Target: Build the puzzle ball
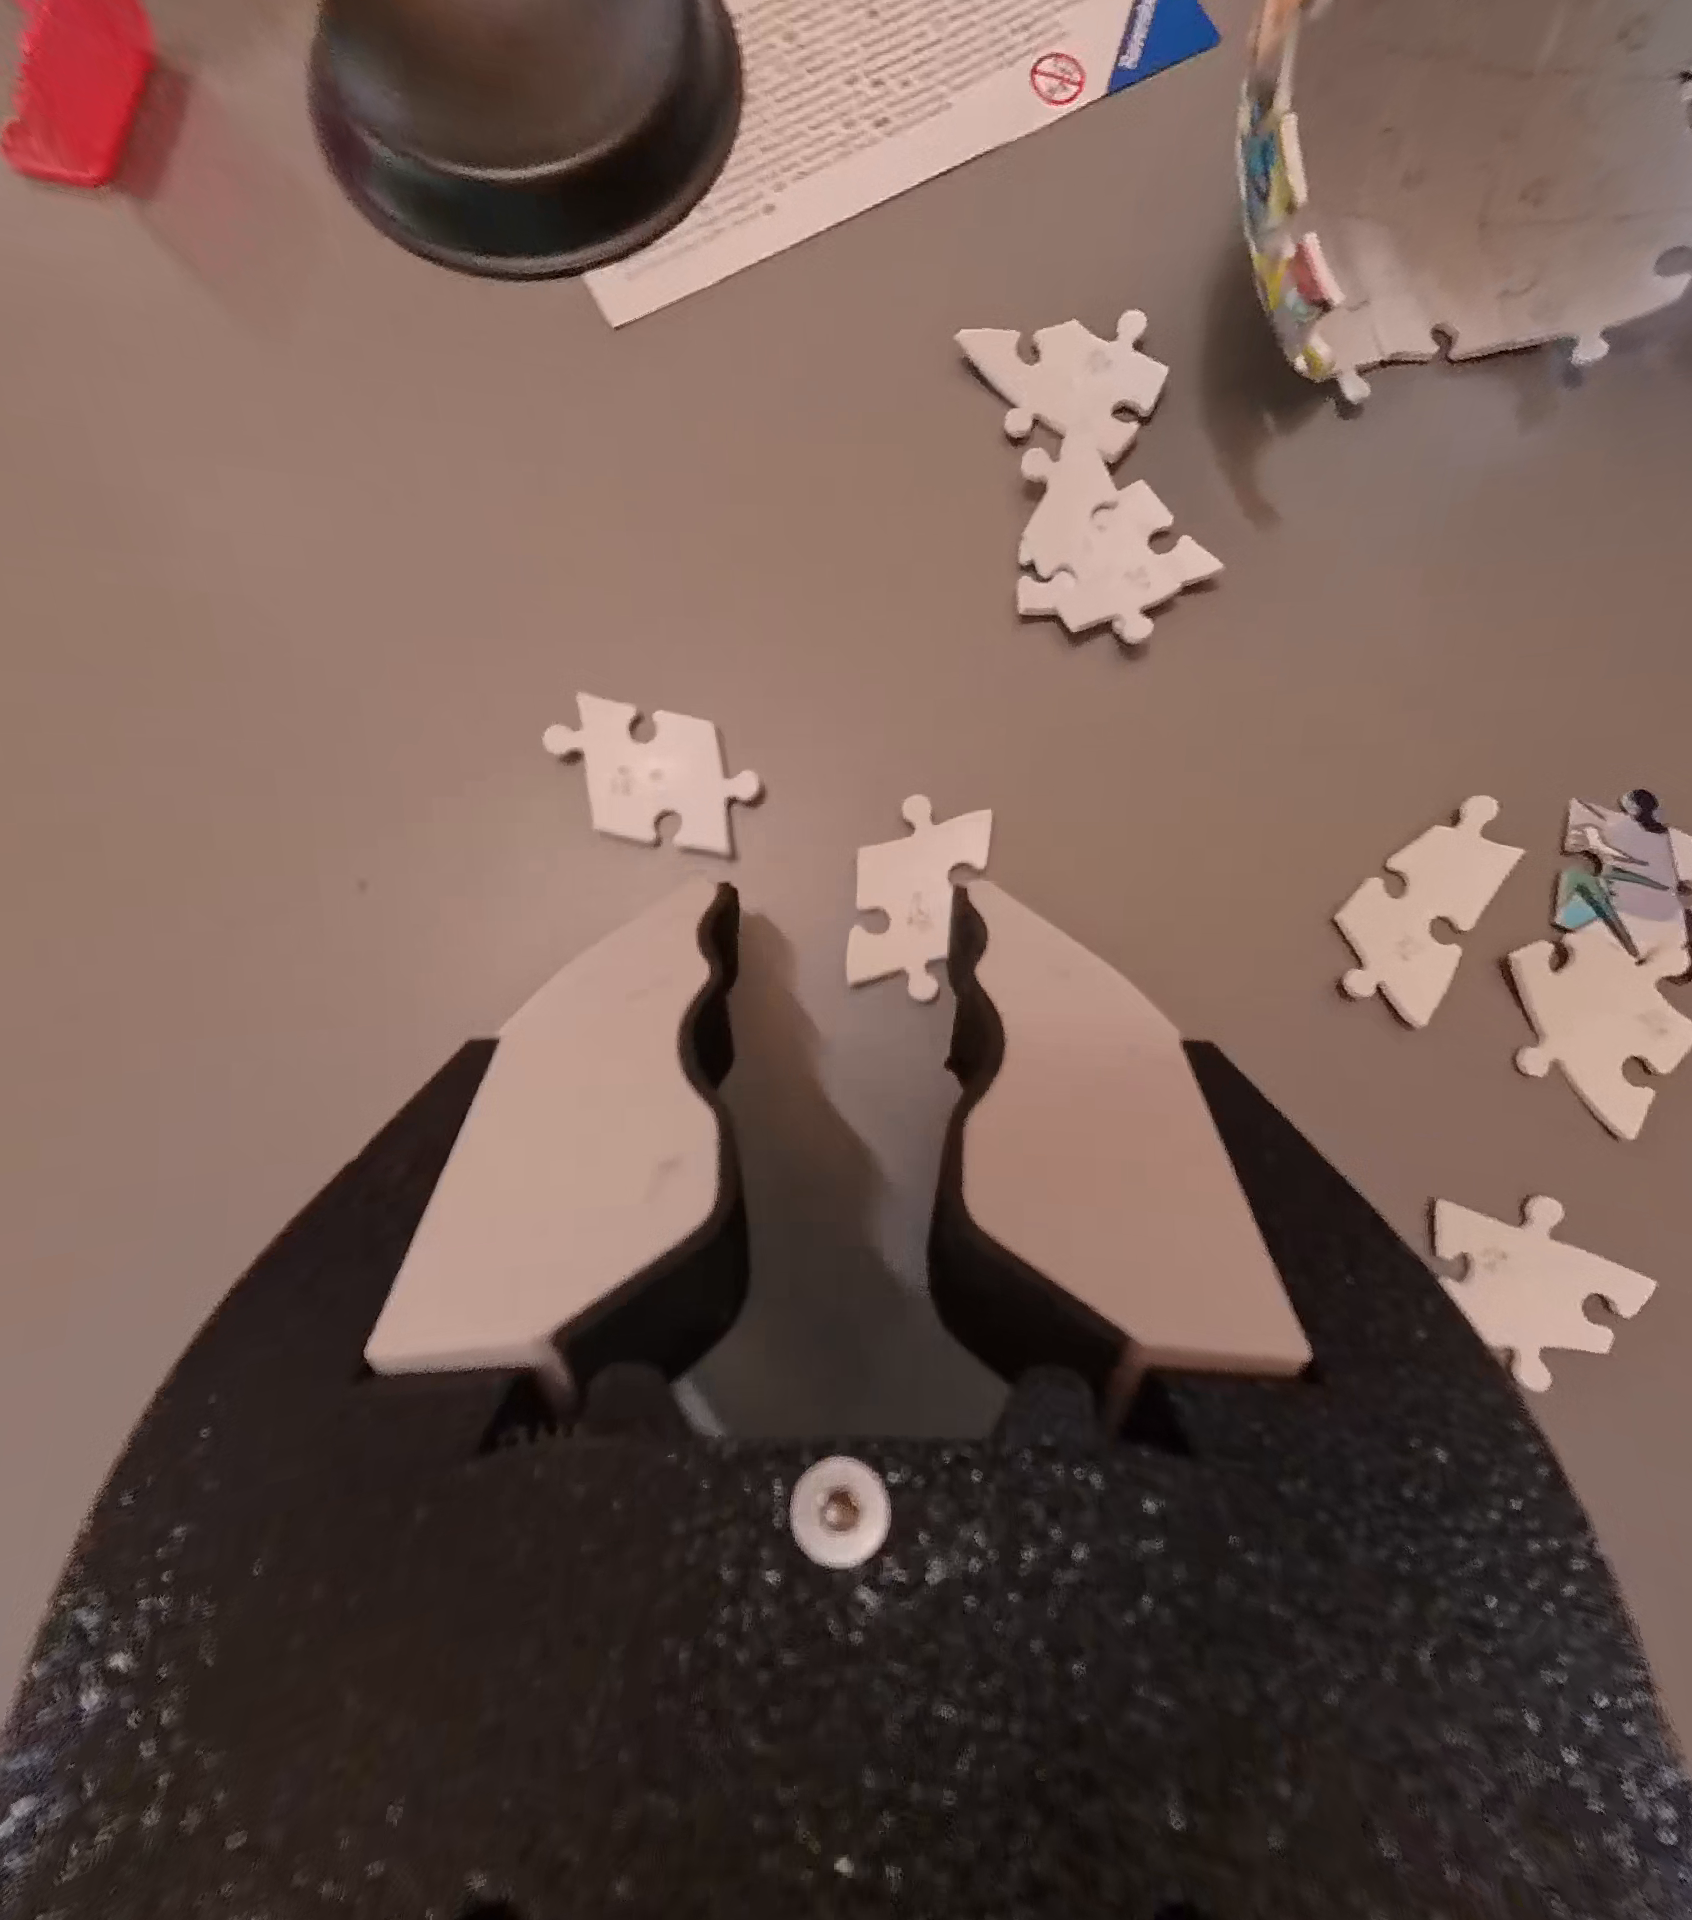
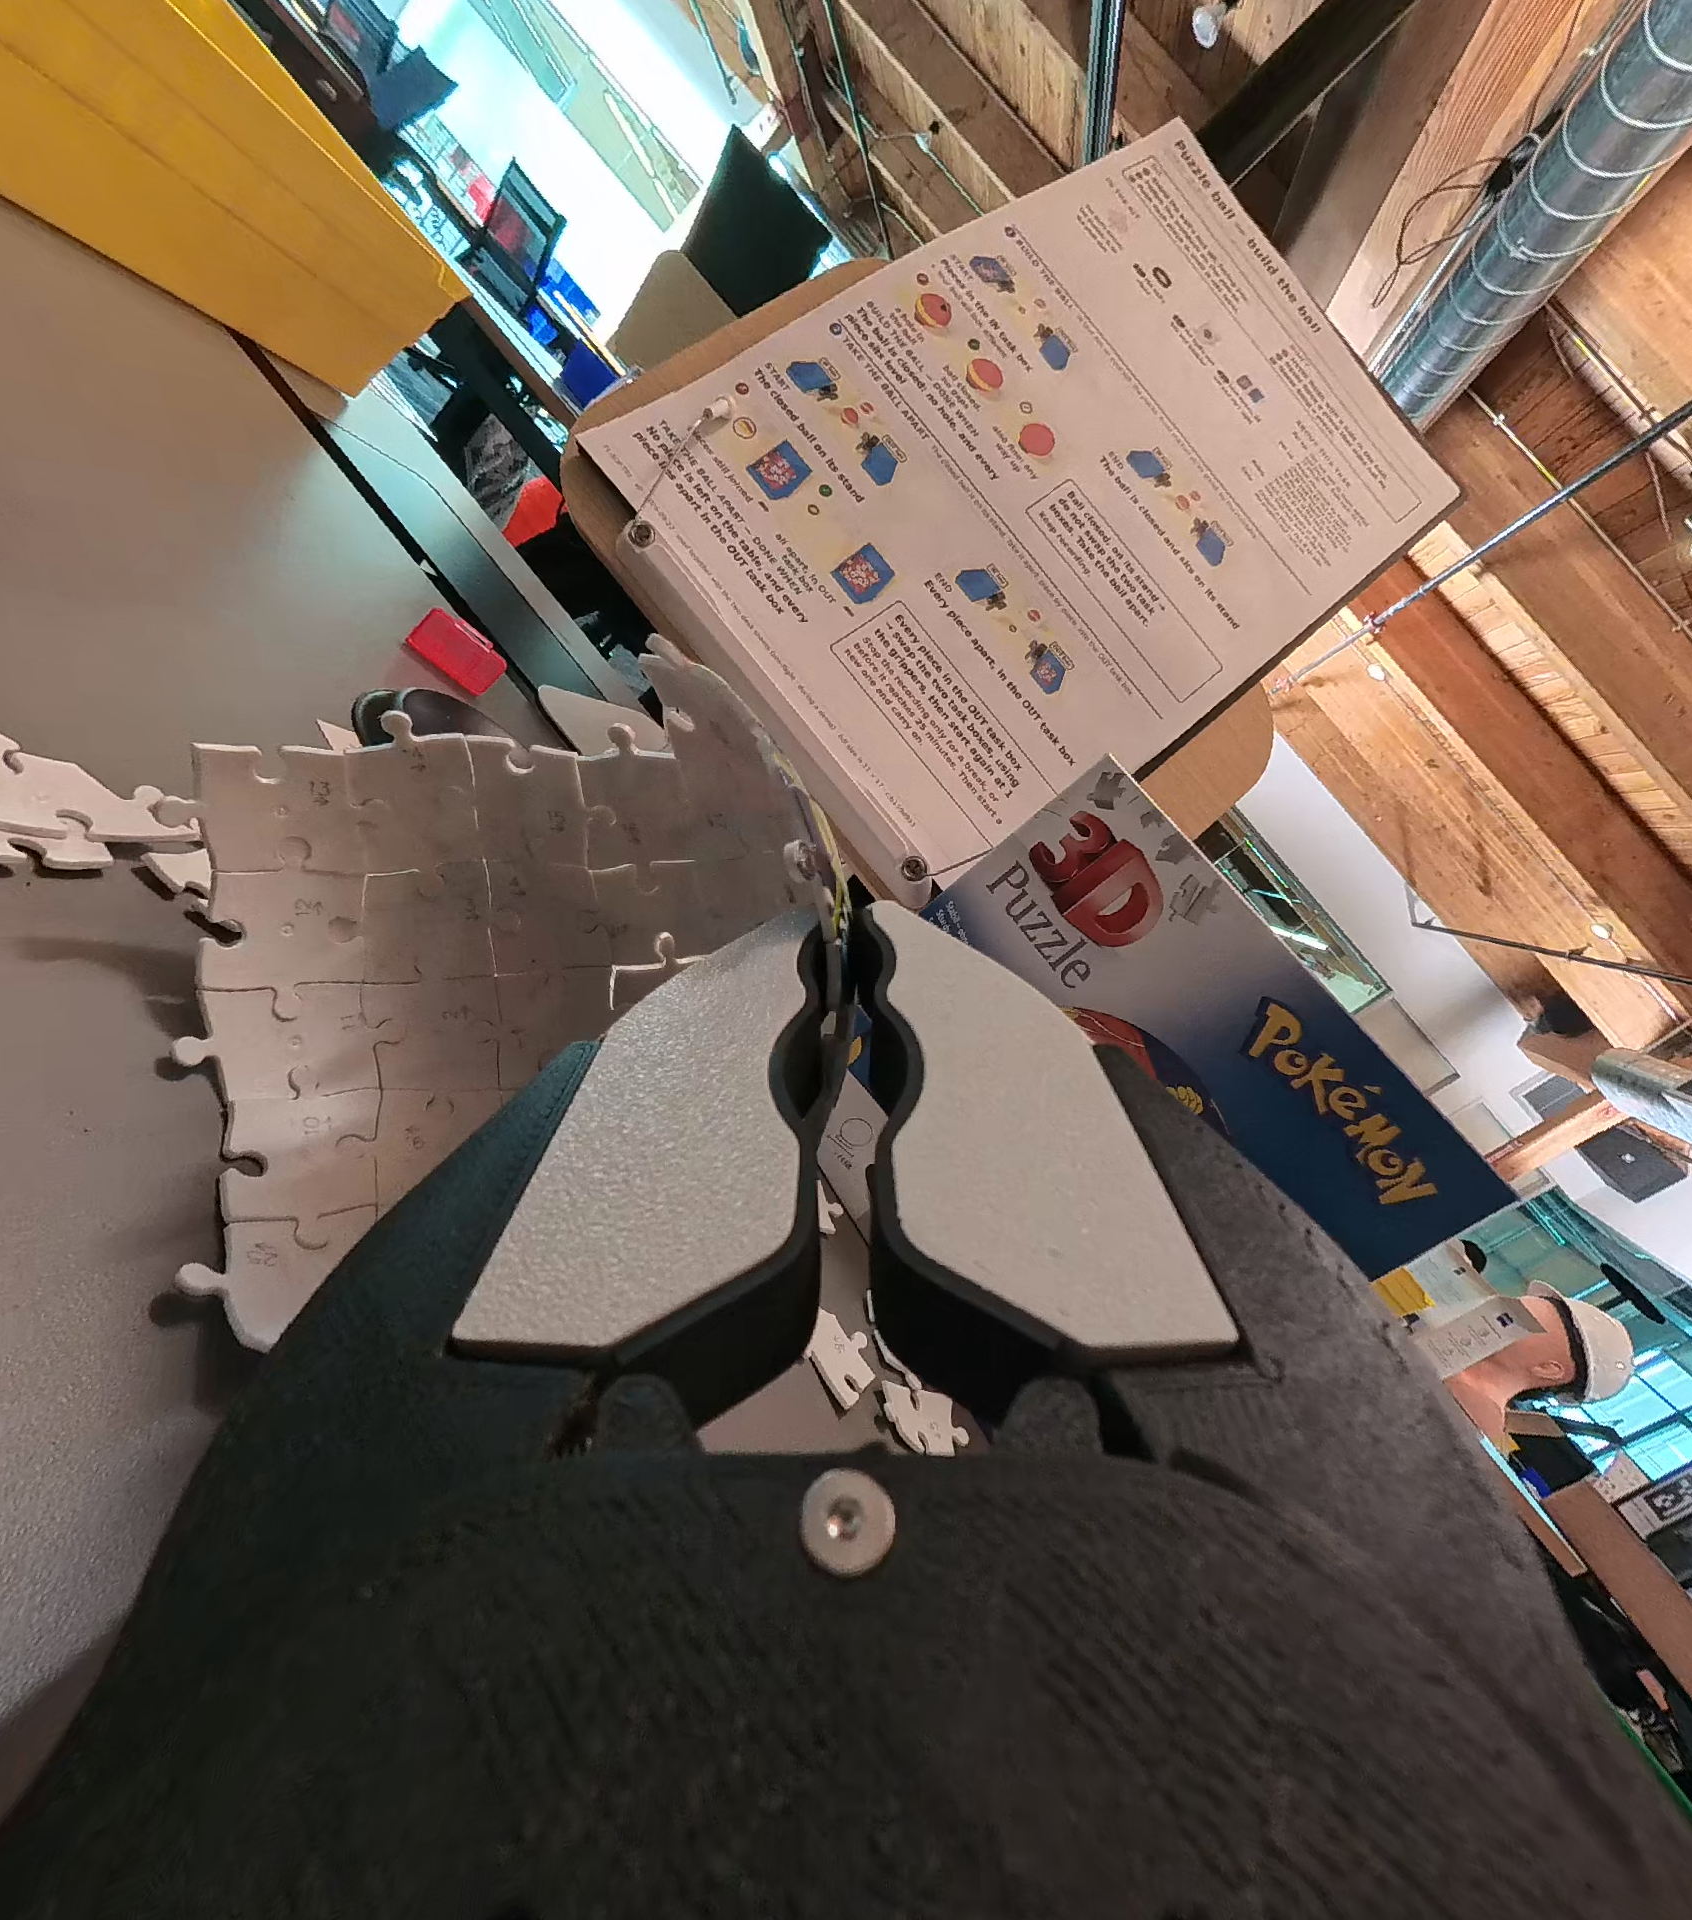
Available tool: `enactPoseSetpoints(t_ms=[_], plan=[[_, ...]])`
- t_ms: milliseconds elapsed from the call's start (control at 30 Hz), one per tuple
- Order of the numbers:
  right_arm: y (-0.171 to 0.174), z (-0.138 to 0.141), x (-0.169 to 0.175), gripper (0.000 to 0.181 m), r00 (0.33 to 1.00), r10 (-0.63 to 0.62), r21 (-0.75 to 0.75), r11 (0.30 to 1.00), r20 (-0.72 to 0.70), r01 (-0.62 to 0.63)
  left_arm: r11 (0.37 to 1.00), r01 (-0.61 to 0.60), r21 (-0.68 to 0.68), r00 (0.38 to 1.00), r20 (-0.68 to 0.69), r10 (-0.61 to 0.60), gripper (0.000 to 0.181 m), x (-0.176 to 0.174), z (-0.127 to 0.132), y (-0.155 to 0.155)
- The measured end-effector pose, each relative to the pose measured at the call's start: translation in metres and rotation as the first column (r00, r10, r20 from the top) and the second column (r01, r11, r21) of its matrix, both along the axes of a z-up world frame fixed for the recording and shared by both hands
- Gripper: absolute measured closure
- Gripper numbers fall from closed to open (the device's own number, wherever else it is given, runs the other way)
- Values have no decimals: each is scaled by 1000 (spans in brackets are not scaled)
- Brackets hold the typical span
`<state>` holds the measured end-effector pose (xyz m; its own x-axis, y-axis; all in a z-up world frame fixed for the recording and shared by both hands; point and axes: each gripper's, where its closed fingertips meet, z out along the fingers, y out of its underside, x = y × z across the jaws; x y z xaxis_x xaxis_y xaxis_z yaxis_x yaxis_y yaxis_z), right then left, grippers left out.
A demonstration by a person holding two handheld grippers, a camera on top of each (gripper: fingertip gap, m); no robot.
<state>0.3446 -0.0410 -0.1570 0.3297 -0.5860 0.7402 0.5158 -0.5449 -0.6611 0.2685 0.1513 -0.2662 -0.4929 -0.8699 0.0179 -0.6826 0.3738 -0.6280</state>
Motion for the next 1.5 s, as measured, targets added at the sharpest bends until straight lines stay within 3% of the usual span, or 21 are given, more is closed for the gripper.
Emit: enactPoseSetpoints(t_ms=[100, 333, 567, 700, 800, 1000, 1333, 1433, 1500], plan=[[1, 1, -1, 178, 1000, 4, 0, 1000, 8, -4, 1000, -10, 14, 1000, -21, 11, 144, -8, -1, 5], [3, 0, -5, 178, 999, 0, -20, 1000, 39, 1, 993, 102, 59, 995, -25, -100, 151, -10, -11, 4], [-1, -1, -6, 178, 996, -69, -21, 997, 62, 71, 999, 20, 37, 999, -42, -18, 149, -6, -11, 19], [1, -1, -8, 178, 994, -81, -24, 996, 70, 83, 999, 36, -9, 999, -22, -36, 145, -14, -4, 6], [4, -2, -8, 178, 996, -62, -22, 998, 63, 64, 993, 98, 60, 995, -14, -97, 140, -14, -6, 1], [5, -1, -8, 178, 997, -50, -22, 998, 58, 52, 987, 154, 46, 987, -50, -151, 153, -7, -11, -8], [7, -2, -8, 178, 998, -45, -24, 999, 54, 46, 982, 185, 31, 983, -20, -185, 155, -2, -11, -9], [6, -2, -8, 178, 997, -48, -30, 998, 62, 50, 984, 176, 9, 984, 33, -176, 155, -7, 1, -20], [7, -2, -9, 178, 996, -49, -33, 998, 71, 51, 983, 169, -76, 982, 94, -161, 155, -13, 23, -50]])
